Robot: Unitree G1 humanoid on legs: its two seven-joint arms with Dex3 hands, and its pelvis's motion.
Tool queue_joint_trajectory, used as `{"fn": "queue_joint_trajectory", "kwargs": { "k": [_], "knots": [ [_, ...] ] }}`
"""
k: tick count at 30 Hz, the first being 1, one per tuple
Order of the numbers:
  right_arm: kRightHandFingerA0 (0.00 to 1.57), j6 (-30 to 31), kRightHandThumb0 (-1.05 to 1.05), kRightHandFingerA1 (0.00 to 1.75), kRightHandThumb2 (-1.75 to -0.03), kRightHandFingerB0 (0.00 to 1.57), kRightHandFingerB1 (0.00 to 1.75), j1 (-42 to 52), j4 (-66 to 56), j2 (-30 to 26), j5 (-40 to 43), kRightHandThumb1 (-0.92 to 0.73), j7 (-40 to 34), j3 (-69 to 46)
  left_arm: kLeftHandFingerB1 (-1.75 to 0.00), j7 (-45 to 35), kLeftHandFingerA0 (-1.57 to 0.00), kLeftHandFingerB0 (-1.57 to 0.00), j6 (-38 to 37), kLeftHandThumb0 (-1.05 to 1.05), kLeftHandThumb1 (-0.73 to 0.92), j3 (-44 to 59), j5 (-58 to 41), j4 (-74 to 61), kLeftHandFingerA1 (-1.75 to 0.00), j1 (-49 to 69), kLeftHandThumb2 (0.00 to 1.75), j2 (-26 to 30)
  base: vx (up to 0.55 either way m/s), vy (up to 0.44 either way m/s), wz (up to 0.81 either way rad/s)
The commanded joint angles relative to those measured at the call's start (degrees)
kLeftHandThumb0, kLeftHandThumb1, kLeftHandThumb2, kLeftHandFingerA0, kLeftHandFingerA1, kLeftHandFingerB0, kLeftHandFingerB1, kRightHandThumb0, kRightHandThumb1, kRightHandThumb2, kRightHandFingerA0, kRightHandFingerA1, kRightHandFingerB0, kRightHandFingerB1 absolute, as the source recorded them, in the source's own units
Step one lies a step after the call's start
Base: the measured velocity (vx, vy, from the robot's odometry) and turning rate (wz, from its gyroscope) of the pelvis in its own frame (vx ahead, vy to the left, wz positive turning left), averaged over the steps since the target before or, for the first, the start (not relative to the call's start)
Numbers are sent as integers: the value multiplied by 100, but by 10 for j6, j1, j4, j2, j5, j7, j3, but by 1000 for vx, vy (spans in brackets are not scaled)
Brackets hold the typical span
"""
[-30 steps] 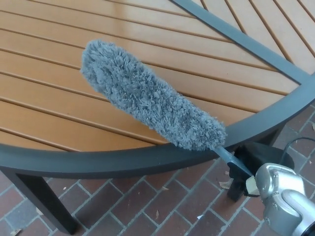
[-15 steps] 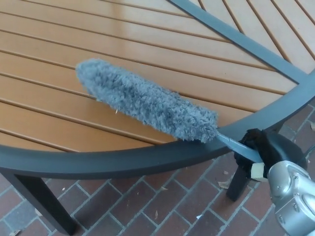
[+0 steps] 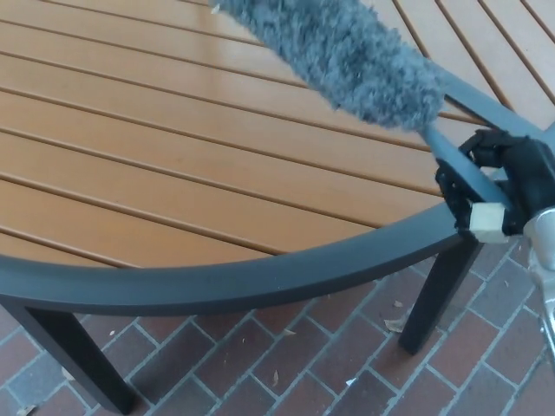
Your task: The robot walks towards a desk kept outside and uses its right hand to up pick up the grey duster kept on it and uses it to clean the table by swiping it twice
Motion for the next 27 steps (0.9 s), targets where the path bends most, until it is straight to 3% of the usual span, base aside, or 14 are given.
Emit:
{"fn": "queue_joint_trajectory", "kwargs": {
  "k": [1,7,8,11,13,14,18,19,20,23,24,25,26,27],
  "knots": [
    [97,78,-22,175,-118,82,163,-54,-8,16,74,-57,25,-70,-57,-5,-86,-80,-25,3,65,-5,10,3,-59,5,81,7,0,0,0],
    [93,67,-25,175,-111,78,162,-87,39,-20,45,-58,15,-58,-57,-14,-85,-80,-21,5,65,-2,5,4,-60,1,85,8,0,0,0],
    [83,36,-26,175,-89,60,156,-111,100,-65,-10,-71,5,-6,-56,-7,-84,-80,-20,4,67,-5,9,4,-58,1,79,9,0,0,0],
    [81,-8,-31,175,-66,59,149,-151,194,-121,-71,-87,-15,64,-55,-3,-81,-78,-23,4,67,-12,17,1,-56,3,81,10,0,0,0],
    [86,-75,-30,175,-67,68,136,-180,257,-174,-125,-85,-19,136,-55,0,-82,-79,-21,4,68,-14,19,-1,-56,2,80,12,0,0,0],
    [86,-93,-29,161,-72,72,93,-193,277,-194,-149,-75,-16,172,-56,0,-81,-78,-18,4,68,-13,16,-3,-57,0,83,12,0,0,0],
    [88,-145,-32,163,-73,75,84,-221,325,-238,-209,-71,-23,267,-55,-6,-78,-77,-16,5,66,-8,9,-7,-56,-4,85,13,0,0,0],
    [88,-145,-32,163,-73,75,84,-228,332,-242,-213,-71,-18,282,-55,-8,-78,-77,-16,5,66,-8,9,-6,-56,-4,85,14,0,0,0],
    [85,-150,-36,171,-69,80,104,-237,343,-248,-233,-78,2,314,-55,-10,-78,-75,-14,5,67,-8,10,-6,-56,-6,82,16,0,0,0],
    [85,-161,-37,170,-68,83,103,-248,358,-259,-259,-77,24,362,-55,-9,-79,-77,-11,4,66,-10,11,-6,-56,-10,82,18,0,0,0],
    [114,-177,-40,131,-108,86,108,-245,362,-267,-279,-66,19,396,-56,-10,-80,-79,-11,4,65,-9,10,-7,-57,-11,81,20,0,0,0],
    [114,-185,-40,131,-108,86,108,-240,362,-270,-288,-66,12,409,-56,-12,-80,-79,-11,4,65,-7,9,-7,-57,-11,81,20,0,0,0],
    [90,-188,-36,175,-71,78,130,-237,363,-271,-290,-83,7,419,-57,-13,-81,-79,-12,4,65,-7,8,-7,-58,-11,82,20,0,0,0],
    [90,-190,-36,175,-71,78,130,-237,364,-271,-290,-83,5,426,-57,-13,-81,-79,-12,4,65,-7,8,-7,-58,-12,82,20,0,0,0]
  ]
}}
